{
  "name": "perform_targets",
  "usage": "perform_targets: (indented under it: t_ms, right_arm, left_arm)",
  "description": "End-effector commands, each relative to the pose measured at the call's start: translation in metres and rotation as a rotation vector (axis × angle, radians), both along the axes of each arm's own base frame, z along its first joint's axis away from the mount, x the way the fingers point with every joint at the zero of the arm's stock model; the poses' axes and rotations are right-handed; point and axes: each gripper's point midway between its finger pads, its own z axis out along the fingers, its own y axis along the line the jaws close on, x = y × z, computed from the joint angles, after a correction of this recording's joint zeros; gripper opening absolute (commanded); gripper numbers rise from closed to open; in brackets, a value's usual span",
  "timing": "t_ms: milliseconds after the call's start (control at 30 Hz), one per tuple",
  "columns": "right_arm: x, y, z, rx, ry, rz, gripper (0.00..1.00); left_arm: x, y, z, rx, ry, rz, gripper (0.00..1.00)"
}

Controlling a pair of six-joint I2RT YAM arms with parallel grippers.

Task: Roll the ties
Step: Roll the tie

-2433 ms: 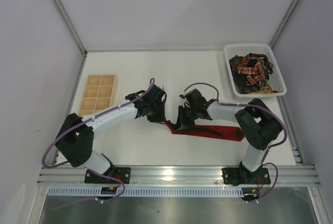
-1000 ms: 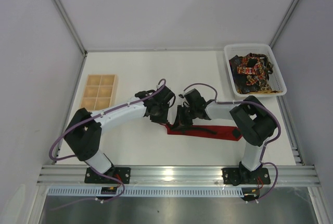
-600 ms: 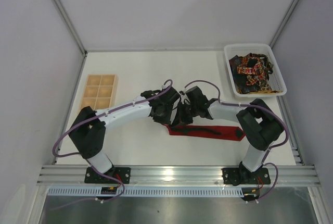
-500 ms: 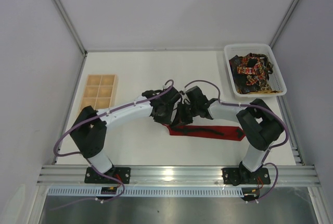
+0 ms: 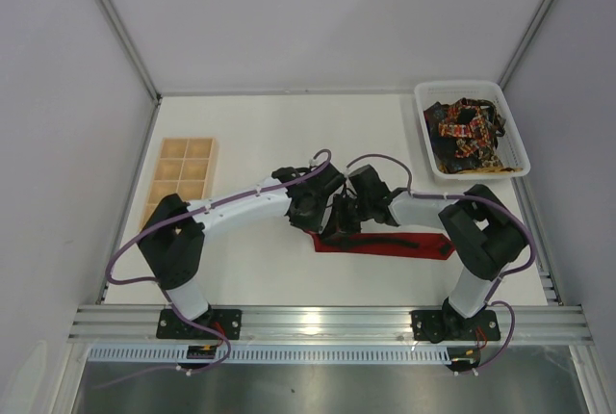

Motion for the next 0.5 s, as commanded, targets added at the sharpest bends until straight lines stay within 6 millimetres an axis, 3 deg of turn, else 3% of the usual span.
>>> perform_targets:
  t_ms: [0,467]
  right_arm:
    - [0.006,0.011,0.013,0.077,-0.027,0.001,0.00]
    - [0.003,0.022,-0.003,0.092,-0.009,0.012,0.00]
  left_arm:
    - [0.004,-0.004,0.010,-0.007,-0.031,-0.003,0.04]
    - [0.007,-0.014,0.021,-0.019,-0.048,-0.022,0.06]
